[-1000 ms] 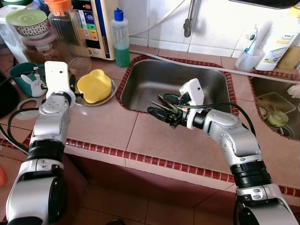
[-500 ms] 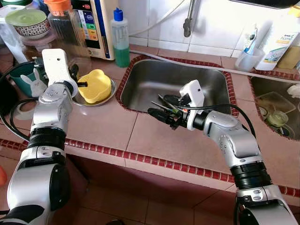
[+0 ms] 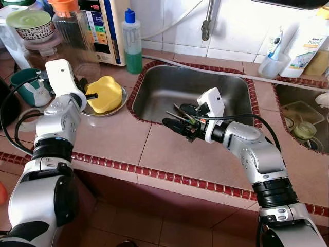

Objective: Kitchen organization

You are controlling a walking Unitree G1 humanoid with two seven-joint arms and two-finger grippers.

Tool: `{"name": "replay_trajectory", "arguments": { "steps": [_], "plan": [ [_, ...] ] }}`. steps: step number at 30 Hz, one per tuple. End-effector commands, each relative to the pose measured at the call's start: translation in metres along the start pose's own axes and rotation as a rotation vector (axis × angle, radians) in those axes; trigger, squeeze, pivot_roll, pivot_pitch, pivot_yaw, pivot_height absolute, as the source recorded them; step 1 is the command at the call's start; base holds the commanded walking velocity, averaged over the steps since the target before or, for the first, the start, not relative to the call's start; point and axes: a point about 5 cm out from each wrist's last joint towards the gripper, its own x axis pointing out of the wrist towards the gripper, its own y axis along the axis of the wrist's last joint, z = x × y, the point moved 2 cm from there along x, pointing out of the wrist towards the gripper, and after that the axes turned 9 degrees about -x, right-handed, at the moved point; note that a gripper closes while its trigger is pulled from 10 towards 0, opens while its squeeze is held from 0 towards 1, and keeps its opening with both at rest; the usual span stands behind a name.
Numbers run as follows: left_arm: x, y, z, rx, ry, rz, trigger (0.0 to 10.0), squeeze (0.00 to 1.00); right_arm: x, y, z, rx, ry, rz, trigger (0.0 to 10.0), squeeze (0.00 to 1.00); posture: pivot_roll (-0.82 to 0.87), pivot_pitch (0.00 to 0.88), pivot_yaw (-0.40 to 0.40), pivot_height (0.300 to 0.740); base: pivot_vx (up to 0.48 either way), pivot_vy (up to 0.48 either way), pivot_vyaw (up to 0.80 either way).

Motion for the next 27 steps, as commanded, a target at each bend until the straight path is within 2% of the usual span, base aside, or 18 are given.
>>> {"name": "replay_trajectory", "arguments": {
  "steps": [1,4,6,20,24,27],
  "plan": [
    [0.002,-0.002,0.003,-0.025,-0.003,-0.04,10.0,1.0,0.0,0.003,-0.003,-0.024,0.012,0.006,10.0,0.0,0.05,0.115,0.035,0.74,0.0,0.0,0.0],
    [0.002,-0.004,0.005,-0.036,-0.011,-0.067,10.0,1.0,0.0,0.003,-0.003,-0.024,0.012,0.006,10.0,0.0,0.05,0.116,0.034,0.74,0.0,0.0,0.0],
    [0.003,-0.011,0.005,-0.037,-0.003,-0.136,10.0,1.0,0.0,0.003,-0.003,-0.025,0.011,0.005,10.0,0.0,0.05,0.117,0.034,0.74,0.0,0.0,0.0],
    [0.002,-0.018,-0.004,-0.036,0.045,-0.305,10.0,1.0,0.0,0.002,-0.004,-0.026,0.013,0.001,10.0,0.0,0.05,0.12,0.039,0.74,0.0,0.0,0.0],
    [0.002,-0.016,-0.003,-0.023,0.03,-0.318,10.0,1.0,0.001,0.002,-0.006,-0.026,0.016,0.002,10.0,0.0,0.05,0.12,0.04,0.74,0.0,0.0,0.0],
    [0.003,-0.006,0.0,-0.002,0.002,-0.281,10.0,1.0,0.001,0.002,-0.006,-0.028,0.016,0.002,10.0,0.0,0.05,0.119,0.04,0.74,0.0,0.0,0.0]
  ]
}}
